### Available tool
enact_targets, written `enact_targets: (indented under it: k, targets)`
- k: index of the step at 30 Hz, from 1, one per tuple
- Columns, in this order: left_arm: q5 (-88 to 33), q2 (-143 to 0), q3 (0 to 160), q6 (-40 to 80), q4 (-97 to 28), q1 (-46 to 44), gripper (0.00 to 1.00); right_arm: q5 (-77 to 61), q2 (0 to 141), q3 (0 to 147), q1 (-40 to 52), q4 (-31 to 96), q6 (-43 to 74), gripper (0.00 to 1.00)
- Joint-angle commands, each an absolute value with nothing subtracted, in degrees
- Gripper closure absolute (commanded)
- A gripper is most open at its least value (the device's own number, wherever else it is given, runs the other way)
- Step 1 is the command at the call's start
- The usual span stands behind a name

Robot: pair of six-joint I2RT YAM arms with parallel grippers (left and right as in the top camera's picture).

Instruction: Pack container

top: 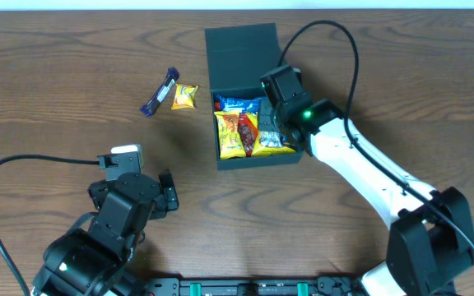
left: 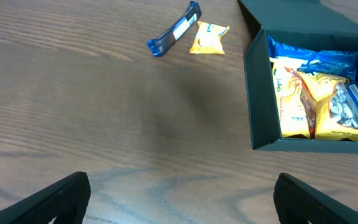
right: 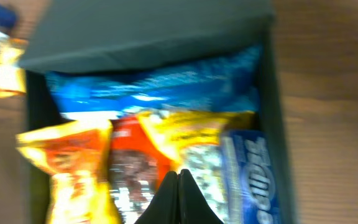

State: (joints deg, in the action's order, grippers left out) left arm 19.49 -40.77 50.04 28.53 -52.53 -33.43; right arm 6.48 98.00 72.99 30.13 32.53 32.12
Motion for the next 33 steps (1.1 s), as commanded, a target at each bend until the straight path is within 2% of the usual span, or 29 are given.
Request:
enact_targets:
  k: [1,8,9,10,11,13,15,16,18,27,33]
  targets:
    - [19.88,-40.82,49.98,28.95,-52.69,-33.3,0.05,0.91,97.01,75.37,30.52,32.6,31.14,0.99]
    - [19.88,-40.82,49.98,28.97,-52.69,-33.3,0.04,-0.23,97.01,79.72,33.19,33.52,31.0,0.99]
    - [19.88,-40.82,49.98,28.97,-52.69,-33.3,0.05,0.36,97.01,79.92,33.47,34.04,31.03,0.96]
    - [19.88,-40.82,49.98,28.97,-52.69,-33.3,0.05,2.2,97.01,80.12,33.78,35.18,31.27,0.86]
    - [19.88,-40.82,49.98,28.95,-52.69,-33.3,0.05,4.03,97.01,80.27,33.95,36.27,31.27,0.71]
    - [19.88,-40.82,49.98,28.95,-52.69,-33.3,0.05,8.25,96.99,80.38,34.3,38.92,31.07,0.54]
    - [19.88,-40.82,49.98,28.97,-52.69,-33.3,0.05,9.72,96.86,80.38,34.57,40.4,27.0,0.2]
    - [19.88,-40.82,49.98,28.97,-52.69,-33.3,0.05,9.74,96.84,80.38,34.68,40.77,24.6,0.11]
    - [19.88,-40.82,49.98,28.97,-52.69,-33.3,0.05,9.74,96.62,80.36,34.74,41.56,21.23,0.02]
    - [19.88,-40.82,49.98,28.95,-52.69,-33.3,0.05,9.69,85.82,80.36,33.41,46.19,0.84,0.01]
    - [19.88,-40.82,49.98,28.97,-52.69,-33.3,0.05,6.07,75.24,79.33,28.56,54.41,-3.97,0.02]
